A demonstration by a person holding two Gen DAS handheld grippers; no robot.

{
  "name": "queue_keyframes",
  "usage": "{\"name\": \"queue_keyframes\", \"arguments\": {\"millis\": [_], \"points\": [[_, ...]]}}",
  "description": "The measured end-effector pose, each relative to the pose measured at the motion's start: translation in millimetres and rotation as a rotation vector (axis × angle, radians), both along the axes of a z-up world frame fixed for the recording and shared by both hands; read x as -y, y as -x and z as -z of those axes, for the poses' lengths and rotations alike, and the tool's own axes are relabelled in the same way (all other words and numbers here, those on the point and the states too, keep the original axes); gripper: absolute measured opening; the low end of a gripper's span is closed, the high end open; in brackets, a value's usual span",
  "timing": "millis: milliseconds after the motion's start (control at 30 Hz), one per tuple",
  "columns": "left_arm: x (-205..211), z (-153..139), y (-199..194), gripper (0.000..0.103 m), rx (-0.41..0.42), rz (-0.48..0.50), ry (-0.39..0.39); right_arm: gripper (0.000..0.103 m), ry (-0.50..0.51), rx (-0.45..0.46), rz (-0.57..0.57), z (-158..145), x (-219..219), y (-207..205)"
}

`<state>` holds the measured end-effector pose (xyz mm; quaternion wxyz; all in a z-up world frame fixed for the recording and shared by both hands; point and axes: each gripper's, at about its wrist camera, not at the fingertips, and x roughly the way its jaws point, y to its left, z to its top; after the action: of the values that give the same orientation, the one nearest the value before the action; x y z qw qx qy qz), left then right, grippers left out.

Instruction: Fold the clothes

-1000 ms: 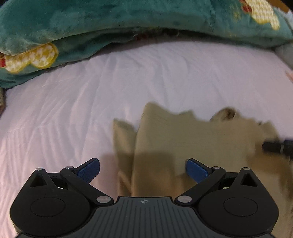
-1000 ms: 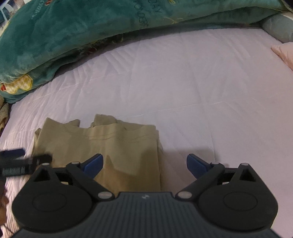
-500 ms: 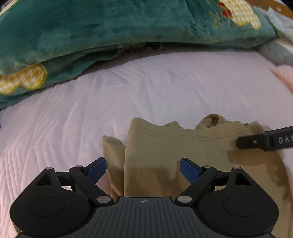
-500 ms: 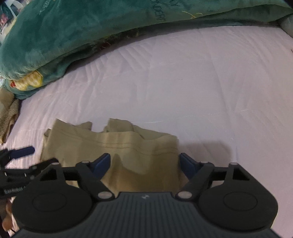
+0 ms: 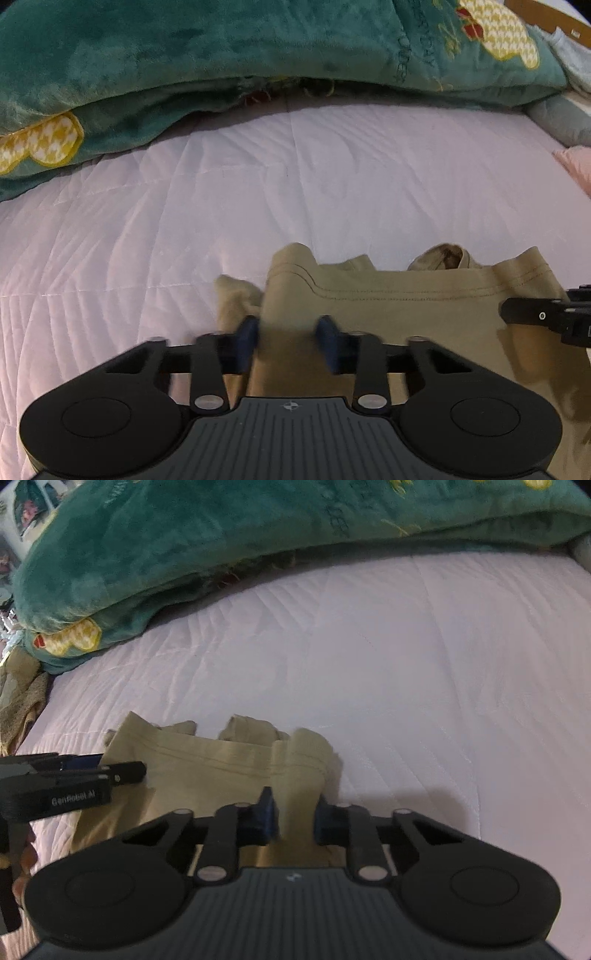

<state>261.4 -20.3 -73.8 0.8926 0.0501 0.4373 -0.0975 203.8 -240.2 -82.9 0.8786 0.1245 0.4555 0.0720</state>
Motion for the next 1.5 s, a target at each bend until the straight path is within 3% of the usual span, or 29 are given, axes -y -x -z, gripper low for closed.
{"name": "queue_keyframes", "arguments": {"millis": [133,267,400,567,767,967,1200,1300,1500], "points": [[-6,-1,4,0.02,0.017,0.022,0.007,0.014,0.016,0.031,-0.013,-2,-3,4],[-6,-7,9,0.02,0.034,0.03,0.003,0.013,0.01,0.074,-0.016,-10,-2,11],[-2,-12,21,0.026,0.058,0.027,-0.058,0.013,0.029,0.107,-0.003,-19,-4,17],[5,-15,49,0.043,0.098,0.051,-0.175,0.013,0.05,0.146,0.003,-32,-12,27],[-25,-19,63,0.047,0.037,0.006,-0.009,0.013,0.1,0.197,-0.018,-60,-22,53],[-17,-28,55,0.047,0.068,0.076,0.019,0.013,0.191,0.185,-0.015,-68,-27,65],[10,7,15,0.044,-0.023,0.084,0.026,0.013,0.192,0.154,-0.019,-51,-25,56],[15,10,21,0.043,0.002,0.096,0.01,0.014,0.195,0.151,-0.023,-45,-24,55],[10,7,29,0.025,0.016,0.092,0.019,0.014,0.174,0.148,0.005,-37,-19,56]]}}
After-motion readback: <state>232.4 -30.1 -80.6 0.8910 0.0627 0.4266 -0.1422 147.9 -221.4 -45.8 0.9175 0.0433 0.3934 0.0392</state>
